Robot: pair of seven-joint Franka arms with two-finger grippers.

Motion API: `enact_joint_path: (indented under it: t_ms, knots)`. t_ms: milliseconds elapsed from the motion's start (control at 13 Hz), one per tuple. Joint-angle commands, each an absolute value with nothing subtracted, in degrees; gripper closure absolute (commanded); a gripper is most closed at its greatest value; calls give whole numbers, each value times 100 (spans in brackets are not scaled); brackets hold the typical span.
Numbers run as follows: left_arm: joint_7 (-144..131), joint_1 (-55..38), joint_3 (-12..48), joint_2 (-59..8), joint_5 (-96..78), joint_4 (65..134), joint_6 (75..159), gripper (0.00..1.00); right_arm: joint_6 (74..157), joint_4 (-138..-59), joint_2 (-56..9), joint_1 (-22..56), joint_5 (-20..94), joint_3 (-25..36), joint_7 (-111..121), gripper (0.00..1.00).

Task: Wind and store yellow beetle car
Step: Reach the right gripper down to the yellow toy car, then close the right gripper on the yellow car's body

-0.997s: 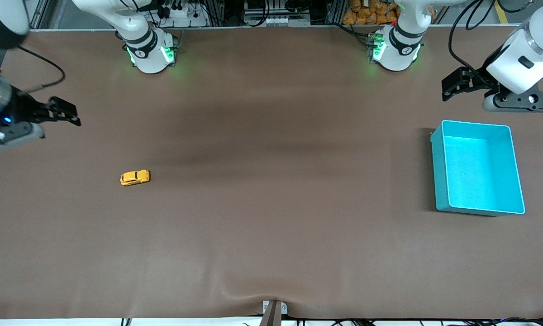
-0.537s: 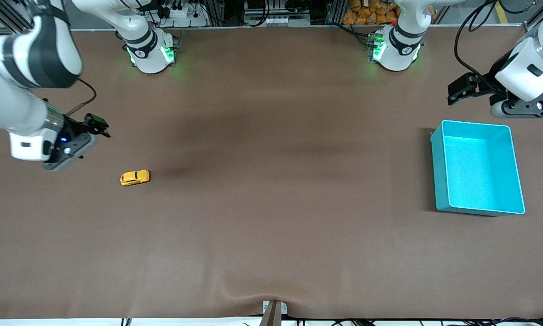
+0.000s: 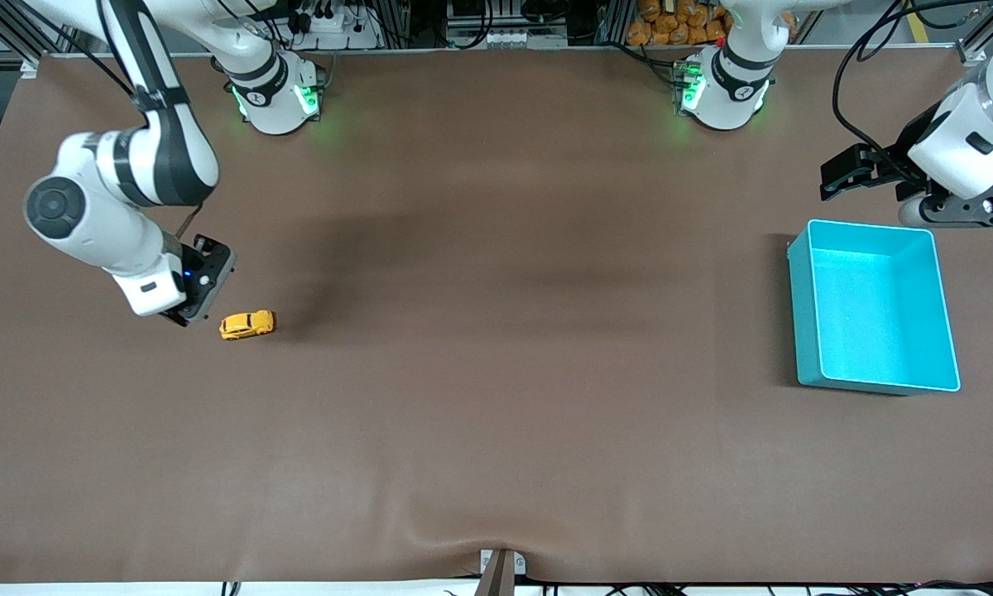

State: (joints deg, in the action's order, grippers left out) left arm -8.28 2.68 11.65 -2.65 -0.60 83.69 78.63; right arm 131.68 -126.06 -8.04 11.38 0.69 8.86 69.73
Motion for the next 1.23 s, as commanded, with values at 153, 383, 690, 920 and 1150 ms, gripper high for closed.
enact_joint_path:
  t_ms: [153, 383, 690, 920, 1150]
  knots:
    - [-712, 272, 1187, -351, 88, 8262, 7840, 0, 14034, -12735, -1405, 1108, -149, 905, 8066, 0]
    - [-721, 272, 1187, -378, 315, 8253, 7840, 0, 14431, -12735, -1722, 1107, -149, 905, 8533, 9]
    - [-721, 281, 1187, -387, 553, 8253, 7849, 0, 14720, -12691, -2039, 1090, -149, 905, 9245, 20]
    - [-694, 299, 1195, -351, 580, 8253, 7849, 0, 14774, -12683, -2179, 1055, -149, 905, 9264, 26]
    - [-694, 299, 1204, -325, 510, 8253, 7849, 0, 14774, -12674, -2232, 1055, -149, 905, 9281, 38]
